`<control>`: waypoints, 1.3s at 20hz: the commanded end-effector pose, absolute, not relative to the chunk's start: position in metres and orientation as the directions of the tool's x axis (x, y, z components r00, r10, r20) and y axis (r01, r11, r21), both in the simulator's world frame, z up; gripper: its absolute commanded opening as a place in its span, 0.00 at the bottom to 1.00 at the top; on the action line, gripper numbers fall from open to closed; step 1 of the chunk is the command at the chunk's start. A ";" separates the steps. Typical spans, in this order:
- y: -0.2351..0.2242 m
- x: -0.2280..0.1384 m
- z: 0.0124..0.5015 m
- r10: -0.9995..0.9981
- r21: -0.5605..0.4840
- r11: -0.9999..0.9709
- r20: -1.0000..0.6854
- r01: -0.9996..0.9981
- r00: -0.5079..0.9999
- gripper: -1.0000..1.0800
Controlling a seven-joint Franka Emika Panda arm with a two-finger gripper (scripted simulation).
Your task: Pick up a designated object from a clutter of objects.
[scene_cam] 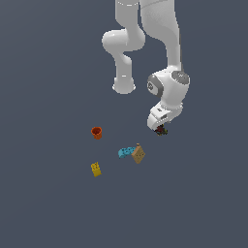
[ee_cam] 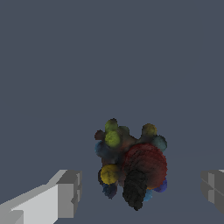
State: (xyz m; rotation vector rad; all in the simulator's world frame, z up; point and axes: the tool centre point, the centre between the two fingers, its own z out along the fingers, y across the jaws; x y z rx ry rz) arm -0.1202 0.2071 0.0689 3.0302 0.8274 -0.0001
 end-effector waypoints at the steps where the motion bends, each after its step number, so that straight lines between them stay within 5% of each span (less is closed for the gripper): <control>1: 0.207 -0.121 0.059 0.509 0.000 -0.861 -0.001 0.509 0.861 0.96; 11: 0.207 -0.121 0.034 0.510 0.000 -0.860 0.000 0.510 0.860 0.96; 12: 0.207 -0.121 0.034 0.510 0.000 -0.860 0.000 0.510 0.860 0.00; 26: 0.204 -0.121 0.038 0.510 0.001 -0.860 0.000 0.510 0.860 0.00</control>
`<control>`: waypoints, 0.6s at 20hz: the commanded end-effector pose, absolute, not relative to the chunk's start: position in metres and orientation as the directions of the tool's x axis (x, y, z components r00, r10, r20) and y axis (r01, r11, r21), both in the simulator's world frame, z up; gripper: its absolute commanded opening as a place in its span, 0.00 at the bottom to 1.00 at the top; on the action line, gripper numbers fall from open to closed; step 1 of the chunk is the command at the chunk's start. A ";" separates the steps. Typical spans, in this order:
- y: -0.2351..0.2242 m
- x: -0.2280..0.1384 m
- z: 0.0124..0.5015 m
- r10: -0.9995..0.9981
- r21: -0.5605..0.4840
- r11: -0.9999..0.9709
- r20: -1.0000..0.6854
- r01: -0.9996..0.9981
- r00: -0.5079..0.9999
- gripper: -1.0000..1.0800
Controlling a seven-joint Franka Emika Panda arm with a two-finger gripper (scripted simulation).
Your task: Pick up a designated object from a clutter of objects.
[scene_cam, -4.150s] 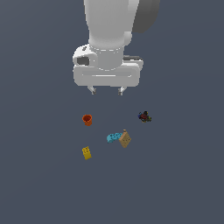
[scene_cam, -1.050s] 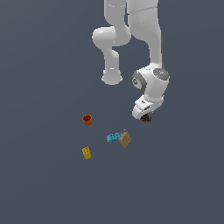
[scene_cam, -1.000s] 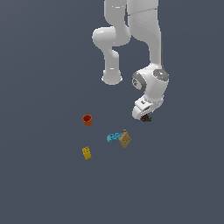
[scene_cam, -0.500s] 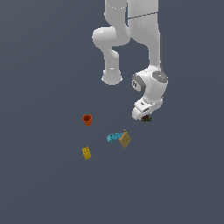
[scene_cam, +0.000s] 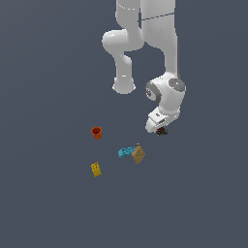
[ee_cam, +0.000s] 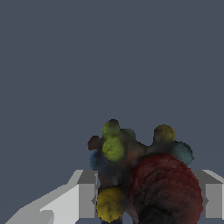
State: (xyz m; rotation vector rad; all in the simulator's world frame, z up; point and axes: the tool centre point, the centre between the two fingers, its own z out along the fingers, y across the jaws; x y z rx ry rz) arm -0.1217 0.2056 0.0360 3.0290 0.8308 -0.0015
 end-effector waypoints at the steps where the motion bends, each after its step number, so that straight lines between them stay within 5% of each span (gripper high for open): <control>1: 0.203 -0.121 0.040 0.510 0.001 -0.860 0.000 0.510 0.860 0.00; 12: 0.165 -0.113 0.083 0.510 0.001 -0.860 0.000 0.510 0.860 0.00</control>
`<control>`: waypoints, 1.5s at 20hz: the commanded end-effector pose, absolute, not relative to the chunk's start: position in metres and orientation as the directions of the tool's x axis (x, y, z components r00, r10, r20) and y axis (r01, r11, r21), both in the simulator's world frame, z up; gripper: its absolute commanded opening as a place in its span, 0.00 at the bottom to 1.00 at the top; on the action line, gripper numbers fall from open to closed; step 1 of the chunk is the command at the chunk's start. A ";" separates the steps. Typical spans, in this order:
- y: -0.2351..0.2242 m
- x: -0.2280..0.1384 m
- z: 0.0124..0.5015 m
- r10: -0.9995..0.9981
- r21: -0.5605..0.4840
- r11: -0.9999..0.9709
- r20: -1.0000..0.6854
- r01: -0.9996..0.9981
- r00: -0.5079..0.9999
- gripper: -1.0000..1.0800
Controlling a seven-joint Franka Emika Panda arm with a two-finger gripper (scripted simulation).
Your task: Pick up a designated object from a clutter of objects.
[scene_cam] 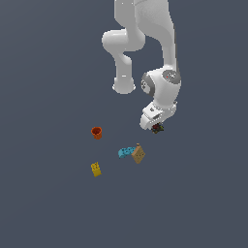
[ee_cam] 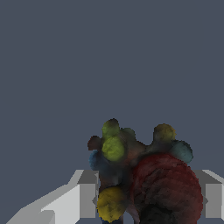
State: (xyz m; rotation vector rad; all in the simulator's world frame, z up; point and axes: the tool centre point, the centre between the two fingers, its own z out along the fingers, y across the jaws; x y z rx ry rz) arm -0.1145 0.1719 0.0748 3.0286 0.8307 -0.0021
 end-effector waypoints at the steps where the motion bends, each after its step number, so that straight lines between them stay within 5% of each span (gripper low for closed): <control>1: 0.160 -0.112 0.089 0.510 0.001 -0.860 0.000 0.510 0.860 0.00; 30: -0.047 -0.063 0.336 0.510 -0.003 -0.860 0.001 0.510 0.860 0.00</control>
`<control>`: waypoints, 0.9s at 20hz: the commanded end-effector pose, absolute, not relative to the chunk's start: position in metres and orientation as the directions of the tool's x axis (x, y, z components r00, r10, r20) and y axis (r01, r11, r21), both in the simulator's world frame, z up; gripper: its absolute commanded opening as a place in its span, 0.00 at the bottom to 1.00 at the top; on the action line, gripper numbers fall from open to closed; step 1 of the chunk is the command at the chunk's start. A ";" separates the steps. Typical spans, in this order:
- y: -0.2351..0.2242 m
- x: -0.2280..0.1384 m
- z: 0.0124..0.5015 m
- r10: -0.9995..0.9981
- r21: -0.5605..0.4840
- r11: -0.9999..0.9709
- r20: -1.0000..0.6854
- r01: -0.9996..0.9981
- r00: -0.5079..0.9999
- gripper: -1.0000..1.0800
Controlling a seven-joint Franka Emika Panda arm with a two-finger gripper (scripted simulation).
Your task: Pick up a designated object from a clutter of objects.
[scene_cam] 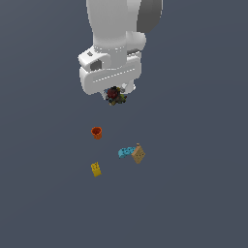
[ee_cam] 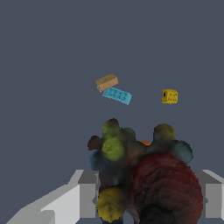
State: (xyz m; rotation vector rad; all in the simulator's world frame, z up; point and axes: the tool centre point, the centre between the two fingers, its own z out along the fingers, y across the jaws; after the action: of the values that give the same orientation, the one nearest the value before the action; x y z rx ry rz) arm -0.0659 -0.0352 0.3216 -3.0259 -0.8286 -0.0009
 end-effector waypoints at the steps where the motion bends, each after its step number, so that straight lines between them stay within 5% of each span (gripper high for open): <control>1: -0.053 -0.061 0.344 0.510 -0.003 -0.860 0.001 0.510 0.860 0.00; 18: -0.109 -0.042 0.410 0.509 0.000 -0.861 0.000 0.509 0.861 0.00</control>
State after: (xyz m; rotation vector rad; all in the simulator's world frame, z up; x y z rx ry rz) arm -0.0427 -0.1077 0.4073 -3.0298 -0.8284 0.0016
